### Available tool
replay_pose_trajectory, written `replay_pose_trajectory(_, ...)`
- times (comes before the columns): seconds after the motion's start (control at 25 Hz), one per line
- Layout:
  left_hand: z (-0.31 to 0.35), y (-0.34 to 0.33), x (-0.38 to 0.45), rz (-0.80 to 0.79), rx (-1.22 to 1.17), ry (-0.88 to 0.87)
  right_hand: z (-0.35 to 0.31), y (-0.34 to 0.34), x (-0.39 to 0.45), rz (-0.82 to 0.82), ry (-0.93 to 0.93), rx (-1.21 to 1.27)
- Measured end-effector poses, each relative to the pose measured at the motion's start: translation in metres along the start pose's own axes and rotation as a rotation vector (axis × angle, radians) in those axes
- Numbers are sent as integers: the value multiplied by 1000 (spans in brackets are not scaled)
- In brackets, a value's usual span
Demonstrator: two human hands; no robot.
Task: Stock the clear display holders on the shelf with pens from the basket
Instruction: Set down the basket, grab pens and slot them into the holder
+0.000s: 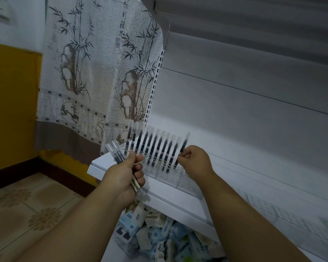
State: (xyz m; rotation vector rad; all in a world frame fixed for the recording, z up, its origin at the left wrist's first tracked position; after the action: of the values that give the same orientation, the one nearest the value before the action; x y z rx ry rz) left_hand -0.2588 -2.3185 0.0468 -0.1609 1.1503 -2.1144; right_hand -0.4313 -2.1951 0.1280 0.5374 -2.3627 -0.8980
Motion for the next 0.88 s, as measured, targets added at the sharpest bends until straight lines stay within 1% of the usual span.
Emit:
replay_pose_trajectory(0.12,-8,0,-1,-4,24,28,6,-14,2,-93,-24,-169)
replay_pose_trajectory(0.24,-12,1,-2,-8,33,53,4,-21,6,-177,-73,-198)
replay_pose_trajectory(0.28,-12,1,-3,-13,35,65,2,-19,6,-178,-83,-202)
replay_pose_trajectory(0.32,-12,1,-4,-21,40,78,-1,-13,5,-139,-82,-199)
replay_pose_trajectory(0.4,-12,0,-9,-43,73,110,-11,7,-8,42,-52,-157)
replay_pose_trajectory(0.44,-14,-1,-11,-55,101,125,-21,12,-19,94,-27,-103)
replay_pose_trajectory(0.48,-16,-2,-14,-67,133,137,-34,10,-29,66,1,-42)
replay_pose_trajectory(0.6,-24,-5,-18,-86,222,153,-81,-20,-47,-248,55,171)
replay_pose_trajectory(0.64,-27,-5,-20,-90,241,157,-93,-27,-49,-309,68,197)
replay_pose_trajectory(0.76,-32,-4,-25,-117,281,170,-107,-44,-46,-364,79,77)
replay_pose_trajectory(0.84,-31,-3,-29,-135,301,161,-106,-47,-45,-385,41,128)
replay_pose_trajectory(0.88,-29,-2,-30,-145,312,152,-104,-40,-43,-355,2,205)
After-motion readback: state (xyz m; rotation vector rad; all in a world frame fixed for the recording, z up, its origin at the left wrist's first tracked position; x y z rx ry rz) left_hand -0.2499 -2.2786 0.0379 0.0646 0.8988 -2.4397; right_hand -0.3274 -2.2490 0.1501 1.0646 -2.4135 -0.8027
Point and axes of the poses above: each hand's wrist, its own x-axis towards the middle knuckle, its own y-axis out of the back of the hand, z = x × y, the point moved 9 cm from there along x, towards the middle knuckle, and after that the axes turned 4 degrees about -x, right-handed, at the moved point
